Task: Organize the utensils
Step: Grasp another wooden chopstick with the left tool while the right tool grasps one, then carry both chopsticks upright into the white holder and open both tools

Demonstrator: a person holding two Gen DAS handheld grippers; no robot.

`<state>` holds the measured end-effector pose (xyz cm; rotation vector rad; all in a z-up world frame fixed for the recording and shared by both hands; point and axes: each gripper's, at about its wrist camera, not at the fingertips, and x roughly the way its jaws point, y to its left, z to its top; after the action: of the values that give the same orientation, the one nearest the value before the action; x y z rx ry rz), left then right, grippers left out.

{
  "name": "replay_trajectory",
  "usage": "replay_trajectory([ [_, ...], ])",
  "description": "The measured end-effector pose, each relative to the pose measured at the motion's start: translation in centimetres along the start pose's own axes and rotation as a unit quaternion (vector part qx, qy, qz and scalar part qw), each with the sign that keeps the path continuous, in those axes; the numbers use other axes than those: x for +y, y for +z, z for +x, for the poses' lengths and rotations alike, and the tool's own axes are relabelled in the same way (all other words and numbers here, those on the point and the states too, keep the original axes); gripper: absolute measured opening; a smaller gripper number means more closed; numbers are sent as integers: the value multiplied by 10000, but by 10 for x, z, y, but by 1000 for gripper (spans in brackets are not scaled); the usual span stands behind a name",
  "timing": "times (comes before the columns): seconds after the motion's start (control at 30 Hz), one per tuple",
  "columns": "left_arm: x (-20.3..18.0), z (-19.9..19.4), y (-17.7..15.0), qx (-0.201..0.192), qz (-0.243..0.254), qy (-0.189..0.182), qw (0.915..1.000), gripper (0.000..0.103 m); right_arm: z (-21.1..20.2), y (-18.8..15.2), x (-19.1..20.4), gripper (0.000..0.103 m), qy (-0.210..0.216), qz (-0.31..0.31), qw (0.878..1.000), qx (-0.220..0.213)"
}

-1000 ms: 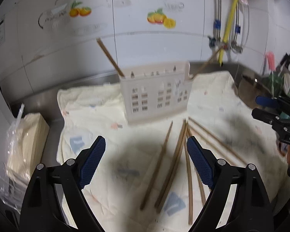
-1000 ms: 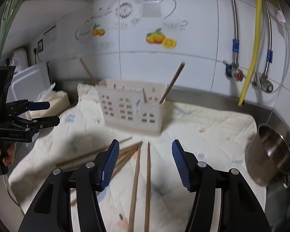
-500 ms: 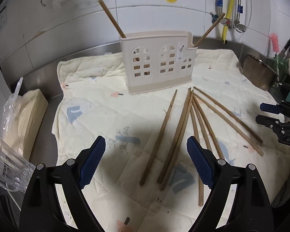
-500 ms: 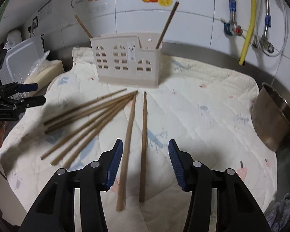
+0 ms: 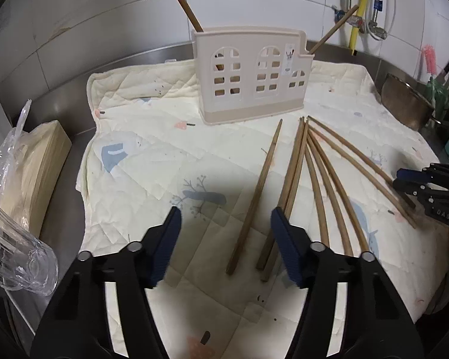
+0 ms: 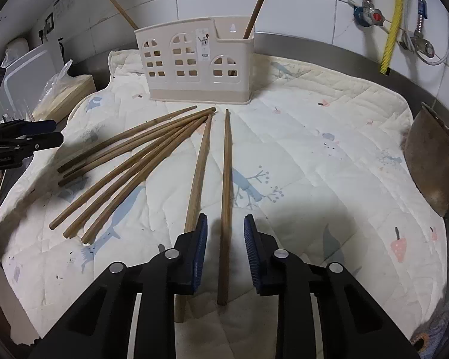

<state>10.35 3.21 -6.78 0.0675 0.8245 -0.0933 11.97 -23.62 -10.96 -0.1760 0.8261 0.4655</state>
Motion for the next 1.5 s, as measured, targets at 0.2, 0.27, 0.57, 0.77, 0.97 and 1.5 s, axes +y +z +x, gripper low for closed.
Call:
replay_trajectory([
  [0.2,-2,10,-2,130,69,-73,9999,48,5,1,1,13,0,-7,10000,82],
  [0.27,-3,14,-2,184,93,-105,9997,43,7,1,1,9,-5,-5,9999,114],
  [0.57,-10,36,-5,476,268,-246,9982,23,9,2,1,7,-33,-3,9999,137],
  [0.77,-12,46,-6,576,321,-323,9973,17,11,1,1,7,-48,-10,9998,169],
  [0.97,-15,50,-7,595,387,-345,9969,13,11,1,1,7,-57,-18,9998,195],
  [1.5,-14,22,8,278,281,-470,9981,7,-31,21,1,6,-186,-118,9987,-450],
])
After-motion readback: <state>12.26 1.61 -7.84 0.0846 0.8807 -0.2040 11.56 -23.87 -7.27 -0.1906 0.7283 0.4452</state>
